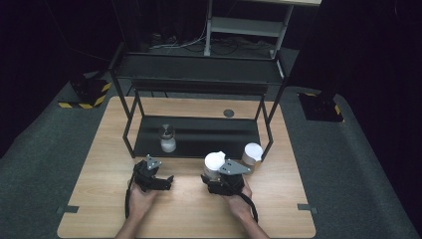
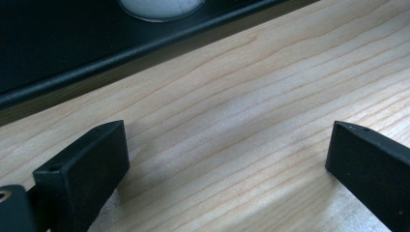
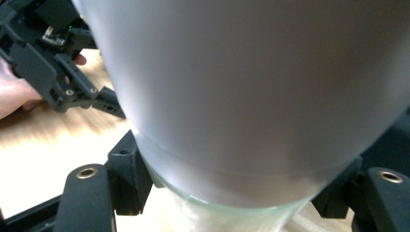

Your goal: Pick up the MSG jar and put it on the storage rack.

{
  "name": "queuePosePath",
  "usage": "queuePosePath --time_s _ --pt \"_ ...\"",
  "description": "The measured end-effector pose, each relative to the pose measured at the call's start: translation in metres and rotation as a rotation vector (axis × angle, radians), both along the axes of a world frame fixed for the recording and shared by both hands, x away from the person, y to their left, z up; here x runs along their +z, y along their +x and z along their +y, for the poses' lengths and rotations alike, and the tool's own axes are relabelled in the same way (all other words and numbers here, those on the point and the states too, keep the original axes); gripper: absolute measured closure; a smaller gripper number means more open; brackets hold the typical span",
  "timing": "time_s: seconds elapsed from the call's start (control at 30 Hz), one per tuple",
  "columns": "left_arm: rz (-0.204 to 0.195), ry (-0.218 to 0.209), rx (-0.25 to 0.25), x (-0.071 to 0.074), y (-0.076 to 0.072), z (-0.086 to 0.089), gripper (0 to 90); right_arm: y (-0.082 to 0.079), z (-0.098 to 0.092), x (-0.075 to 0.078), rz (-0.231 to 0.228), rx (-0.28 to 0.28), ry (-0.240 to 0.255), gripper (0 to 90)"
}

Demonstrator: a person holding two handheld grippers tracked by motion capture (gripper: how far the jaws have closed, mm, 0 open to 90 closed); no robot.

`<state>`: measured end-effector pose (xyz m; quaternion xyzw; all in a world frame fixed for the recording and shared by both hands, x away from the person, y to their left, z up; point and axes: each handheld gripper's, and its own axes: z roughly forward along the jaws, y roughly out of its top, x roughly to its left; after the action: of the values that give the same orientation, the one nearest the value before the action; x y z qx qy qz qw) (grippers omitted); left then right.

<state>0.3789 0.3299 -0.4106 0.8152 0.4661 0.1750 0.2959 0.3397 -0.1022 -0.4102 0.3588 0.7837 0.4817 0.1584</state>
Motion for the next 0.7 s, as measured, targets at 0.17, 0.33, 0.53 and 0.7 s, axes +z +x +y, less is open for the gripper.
queuePosePath --time_s 0.17,0.33,0.53,0.7 --pt "0.000 0.000 0.000 0.000 0.000 0.000 1.6 0.005 0.004 0.003 -0.006 -0.014 -0.004 30.5" --pt "0.000 0.000 0.000 0.000 0.000 0.000 1.6 0.010 0.007 0.004 -0.003 -0.024 -0.001 30.5" --pt "0.000 0.000 0.000 0.000 0.000 0.000 1.6 0.018 0.013 0.006 -0.005 -0.035 -0.001 30.5" --pt "-0.004 0.001 0.008 0.000 -0.001 0.000 2.4 0.022 0.019 0.006 -0.002 -0.046 -0.012 30.5"
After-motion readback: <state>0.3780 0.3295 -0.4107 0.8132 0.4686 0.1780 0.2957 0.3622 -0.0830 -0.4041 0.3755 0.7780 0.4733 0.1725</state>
